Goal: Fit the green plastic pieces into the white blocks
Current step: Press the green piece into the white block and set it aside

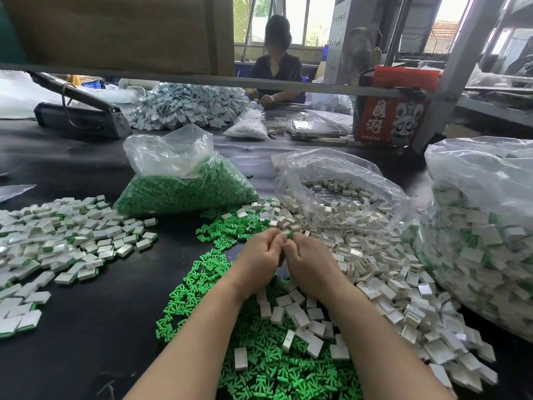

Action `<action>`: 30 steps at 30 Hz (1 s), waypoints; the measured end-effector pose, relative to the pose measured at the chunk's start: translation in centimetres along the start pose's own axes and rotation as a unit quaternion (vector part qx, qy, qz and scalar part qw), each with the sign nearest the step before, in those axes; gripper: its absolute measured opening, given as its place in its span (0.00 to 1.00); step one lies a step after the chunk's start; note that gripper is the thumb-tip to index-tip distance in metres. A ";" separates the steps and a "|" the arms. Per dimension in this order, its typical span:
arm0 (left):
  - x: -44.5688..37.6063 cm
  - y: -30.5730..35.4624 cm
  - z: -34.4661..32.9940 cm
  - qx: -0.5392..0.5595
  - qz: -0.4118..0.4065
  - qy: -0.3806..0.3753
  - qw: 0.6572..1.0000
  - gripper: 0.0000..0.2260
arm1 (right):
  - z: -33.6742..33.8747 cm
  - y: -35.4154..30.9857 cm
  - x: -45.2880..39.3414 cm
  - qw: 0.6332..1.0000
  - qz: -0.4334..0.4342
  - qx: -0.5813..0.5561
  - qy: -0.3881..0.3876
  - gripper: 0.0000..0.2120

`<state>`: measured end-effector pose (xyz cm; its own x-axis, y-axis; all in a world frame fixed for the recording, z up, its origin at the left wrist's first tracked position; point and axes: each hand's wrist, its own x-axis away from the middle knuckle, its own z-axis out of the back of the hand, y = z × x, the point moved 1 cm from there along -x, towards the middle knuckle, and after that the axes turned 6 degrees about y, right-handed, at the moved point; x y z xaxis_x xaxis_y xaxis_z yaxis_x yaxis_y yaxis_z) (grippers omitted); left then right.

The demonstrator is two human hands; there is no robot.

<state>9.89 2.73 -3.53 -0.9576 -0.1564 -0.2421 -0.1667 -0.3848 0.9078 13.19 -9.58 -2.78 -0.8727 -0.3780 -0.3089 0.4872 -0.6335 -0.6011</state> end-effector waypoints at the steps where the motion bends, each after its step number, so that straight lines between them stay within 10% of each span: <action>1: 0.0 0.0 0.0 0.001 0.001 0.001 1.000 0.13 | 0.0 0.0 0.0 1.000 0.000 -0.003 -0.001 0.15; 19: 0.4 0.7 0.3 0.227 0.080 -0.040 0.970 0.13 | 0.0 0.0 -0.3 0.950 -0.062 -0.305 0.007 0.22; 30: 0.4 0.6 -0.4 0.184 0.056 -0.021 0.981 0.11 | -0.2 -0.2 -0.3 0.983 -0.029 -0.170 0.058 0.20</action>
<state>9.51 2.05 -3.18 -0.9824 -0.1376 -0.1262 -0.1259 -0.0107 0.9920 13.37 -9.14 -2.71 -0.9065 -0.2553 -0.3364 0.4142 -0.3824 -0.8260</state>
